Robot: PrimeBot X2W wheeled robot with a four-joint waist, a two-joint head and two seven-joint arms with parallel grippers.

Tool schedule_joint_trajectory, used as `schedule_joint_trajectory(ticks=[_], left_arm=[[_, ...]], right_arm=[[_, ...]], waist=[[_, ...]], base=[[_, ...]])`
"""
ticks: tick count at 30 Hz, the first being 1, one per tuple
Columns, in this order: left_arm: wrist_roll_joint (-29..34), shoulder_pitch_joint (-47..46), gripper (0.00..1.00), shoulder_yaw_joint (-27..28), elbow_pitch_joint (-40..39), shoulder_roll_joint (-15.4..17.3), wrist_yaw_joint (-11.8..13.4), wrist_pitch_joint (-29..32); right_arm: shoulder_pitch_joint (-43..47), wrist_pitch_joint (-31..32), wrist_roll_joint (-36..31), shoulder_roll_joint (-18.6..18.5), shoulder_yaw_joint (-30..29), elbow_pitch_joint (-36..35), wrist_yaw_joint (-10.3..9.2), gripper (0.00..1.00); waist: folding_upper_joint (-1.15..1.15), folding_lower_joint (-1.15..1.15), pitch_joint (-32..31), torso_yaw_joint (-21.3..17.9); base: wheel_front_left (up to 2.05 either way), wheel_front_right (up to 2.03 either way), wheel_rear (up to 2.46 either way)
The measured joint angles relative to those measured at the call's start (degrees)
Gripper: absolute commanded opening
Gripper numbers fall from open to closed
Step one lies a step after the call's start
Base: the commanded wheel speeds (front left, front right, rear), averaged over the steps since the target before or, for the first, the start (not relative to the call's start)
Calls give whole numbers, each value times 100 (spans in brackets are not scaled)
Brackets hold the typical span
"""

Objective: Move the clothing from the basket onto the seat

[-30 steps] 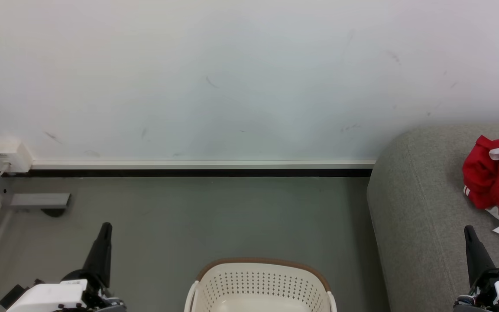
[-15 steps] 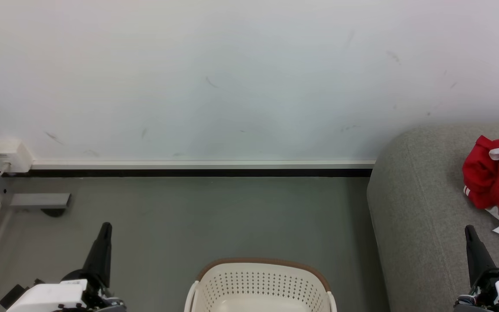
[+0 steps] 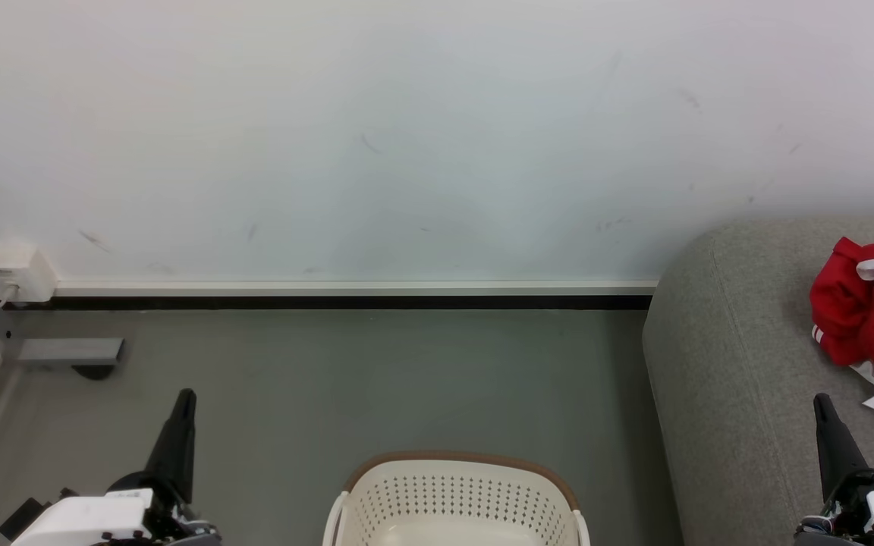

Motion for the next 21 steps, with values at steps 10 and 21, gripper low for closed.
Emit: schedule_joint_trajectory(ticks=[10, 21], left_arm=[[-1, 0, 0, 0, 0, 0, 0, 0], [-1, 0, 0, 0, 0, 0, 0, 0]], right_arm=[[1, -47, 54, -27, 54, -3, 0, 0], [1, -98, 107, -69, 108, -8, 0, 0]], waist=[[0, 0, 0, 0], [0, 0, 0, 0]], base=[[0, 0, 0], [0, 0, 0]])
